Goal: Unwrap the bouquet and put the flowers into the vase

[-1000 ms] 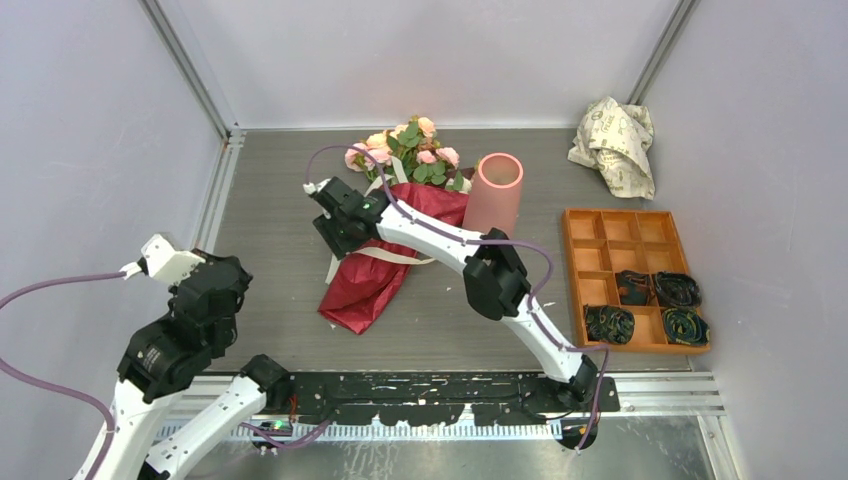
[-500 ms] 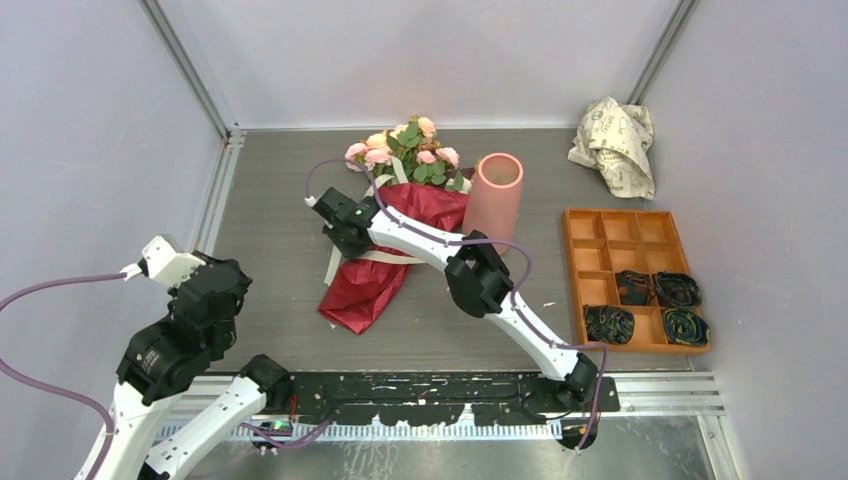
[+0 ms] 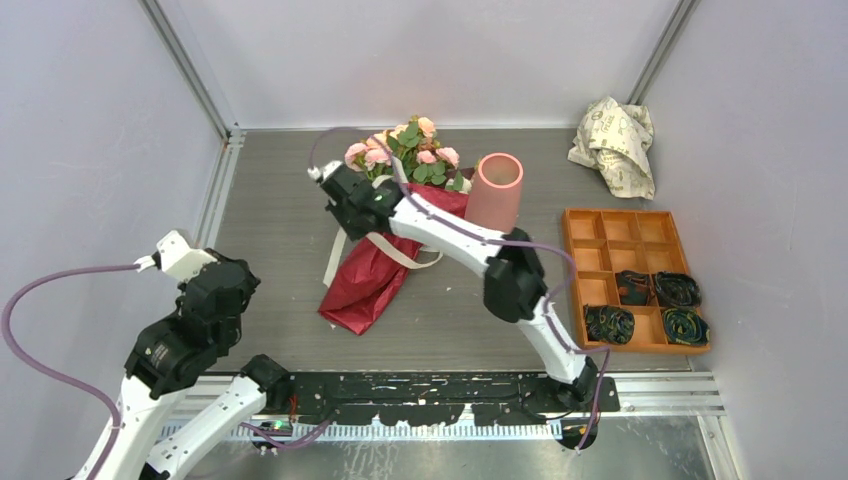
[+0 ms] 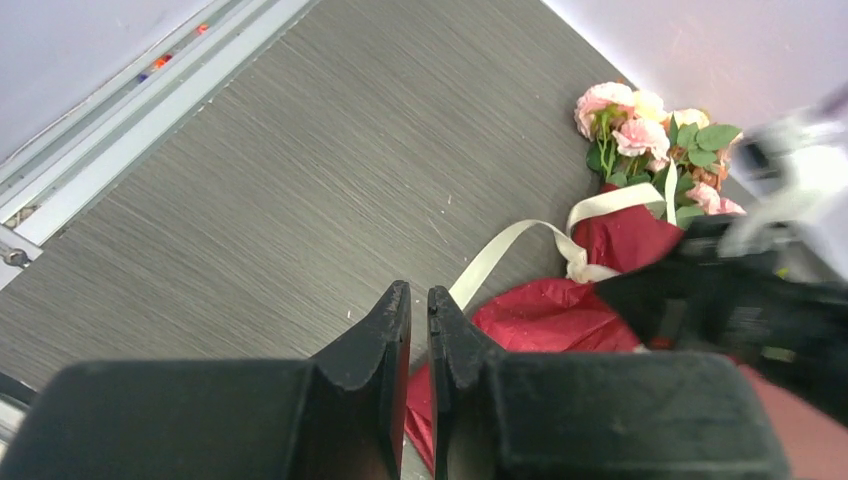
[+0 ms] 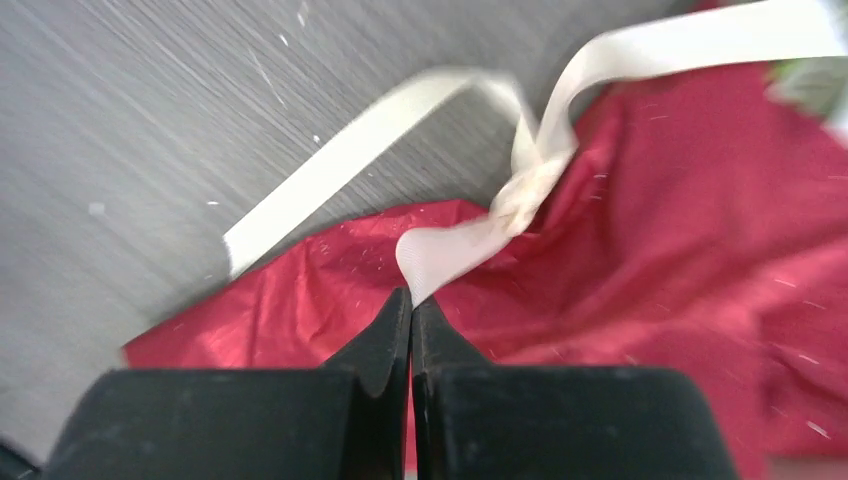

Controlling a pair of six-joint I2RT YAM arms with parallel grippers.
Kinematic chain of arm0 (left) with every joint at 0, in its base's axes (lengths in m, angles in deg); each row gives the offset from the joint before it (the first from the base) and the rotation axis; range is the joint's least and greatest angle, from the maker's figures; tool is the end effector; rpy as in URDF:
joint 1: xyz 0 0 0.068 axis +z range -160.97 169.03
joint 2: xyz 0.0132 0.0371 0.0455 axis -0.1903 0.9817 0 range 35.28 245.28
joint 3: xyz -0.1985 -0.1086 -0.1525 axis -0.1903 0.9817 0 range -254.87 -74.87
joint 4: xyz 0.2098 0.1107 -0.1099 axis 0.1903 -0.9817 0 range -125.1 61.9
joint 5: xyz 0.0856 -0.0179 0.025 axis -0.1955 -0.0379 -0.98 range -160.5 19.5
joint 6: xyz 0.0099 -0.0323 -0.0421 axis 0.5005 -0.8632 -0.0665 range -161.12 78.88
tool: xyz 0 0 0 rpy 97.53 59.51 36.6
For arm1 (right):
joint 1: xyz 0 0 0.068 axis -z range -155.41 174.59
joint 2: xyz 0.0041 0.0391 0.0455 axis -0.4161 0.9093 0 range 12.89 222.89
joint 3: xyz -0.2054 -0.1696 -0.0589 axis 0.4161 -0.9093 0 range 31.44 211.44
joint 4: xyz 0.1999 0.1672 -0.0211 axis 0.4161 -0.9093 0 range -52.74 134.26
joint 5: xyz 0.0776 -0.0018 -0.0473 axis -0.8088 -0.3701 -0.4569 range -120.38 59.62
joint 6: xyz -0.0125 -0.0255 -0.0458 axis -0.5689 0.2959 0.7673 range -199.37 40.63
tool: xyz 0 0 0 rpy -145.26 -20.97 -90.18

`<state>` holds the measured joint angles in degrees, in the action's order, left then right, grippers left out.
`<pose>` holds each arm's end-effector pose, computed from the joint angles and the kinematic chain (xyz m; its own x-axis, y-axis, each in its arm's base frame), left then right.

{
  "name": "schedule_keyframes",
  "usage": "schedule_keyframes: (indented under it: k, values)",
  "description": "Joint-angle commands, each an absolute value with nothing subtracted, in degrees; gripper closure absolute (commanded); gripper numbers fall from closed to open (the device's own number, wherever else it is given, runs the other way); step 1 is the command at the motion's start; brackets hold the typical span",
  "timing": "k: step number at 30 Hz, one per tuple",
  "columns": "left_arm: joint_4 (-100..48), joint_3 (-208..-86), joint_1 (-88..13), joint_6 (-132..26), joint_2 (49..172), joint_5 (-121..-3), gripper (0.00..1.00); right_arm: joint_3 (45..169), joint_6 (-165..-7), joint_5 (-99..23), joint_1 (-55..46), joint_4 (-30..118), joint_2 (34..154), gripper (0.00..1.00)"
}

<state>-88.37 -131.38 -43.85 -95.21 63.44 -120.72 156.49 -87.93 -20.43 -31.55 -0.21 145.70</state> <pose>0.0623 -0.0078 0.3560 -0.0980 -0.5537 -0.8269 -0.4771 0.7553 -0.4493 0.2932 0.4259 0.2473 -0.5485 -0.5543 -0.6260 -0.6849 0.7273 -0.0440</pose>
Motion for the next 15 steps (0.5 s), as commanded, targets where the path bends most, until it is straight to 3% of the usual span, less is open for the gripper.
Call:
schedule_keyframes:
  k: [1,15]
  values:
    - [-83.24,-131.35,-43.74,-92.45,66.31,-118.11,0.86,154.5,-87.48,-16.29,-31.56,6.36,127.71,0.96]
    - [-74.22,-130.16,-43.7,-88.99,74.58,-109.73,0.86,138.89,-85.48,-5.82,-31.56,11.1,94.98,0.94]
